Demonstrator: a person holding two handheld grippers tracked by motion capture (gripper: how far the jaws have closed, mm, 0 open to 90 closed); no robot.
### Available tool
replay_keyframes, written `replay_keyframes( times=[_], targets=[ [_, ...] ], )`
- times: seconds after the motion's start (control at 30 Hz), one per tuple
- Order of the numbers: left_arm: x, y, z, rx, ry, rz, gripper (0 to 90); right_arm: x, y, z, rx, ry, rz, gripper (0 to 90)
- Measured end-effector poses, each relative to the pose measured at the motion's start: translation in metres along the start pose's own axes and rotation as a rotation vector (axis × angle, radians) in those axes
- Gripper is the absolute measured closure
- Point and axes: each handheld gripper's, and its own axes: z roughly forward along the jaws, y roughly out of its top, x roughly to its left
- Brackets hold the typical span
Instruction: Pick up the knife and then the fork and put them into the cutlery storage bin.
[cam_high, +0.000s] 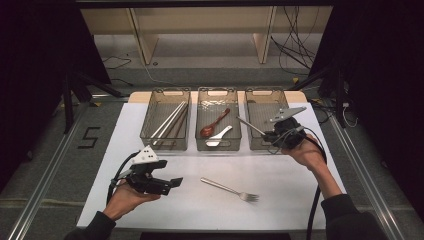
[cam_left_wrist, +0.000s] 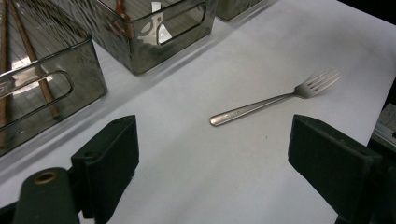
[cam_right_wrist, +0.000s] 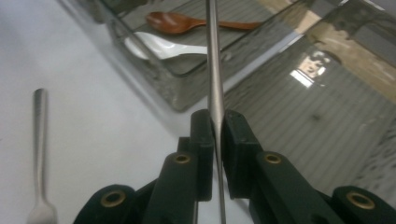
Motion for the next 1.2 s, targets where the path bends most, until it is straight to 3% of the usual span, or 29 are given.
replay_keyframes(
  times=[0.23, 0.37, 0.93, 1.2],
  targets=[
    [0.001, 0.000, -0.001, -0.027, -0.008, -0.031, 16.0, -0.020, 0.005, 0.004, 0.016, -0.067, 0.039, 84.3],
    [0.001, 0.000, -0.006, -0.066, 0.002, -0.032, 16.0, -0.029, 0.008, 0.010, 0.031, -0.094, 0.059, 84.2],
    [0.000, 0.002, -0.010, -0.093, 0.004, -0.026, 16.0, -0.064, 0.029, 0.029, 0.077, -0.186, 0.159, 84.1],
    [0.001, 0.002, -0.012, -0.106, 0.003, -0.030, 16.0, -0.072, 0.033, 0.044, 0.108, -0.207, 0.192, 84.0]
  ],
)
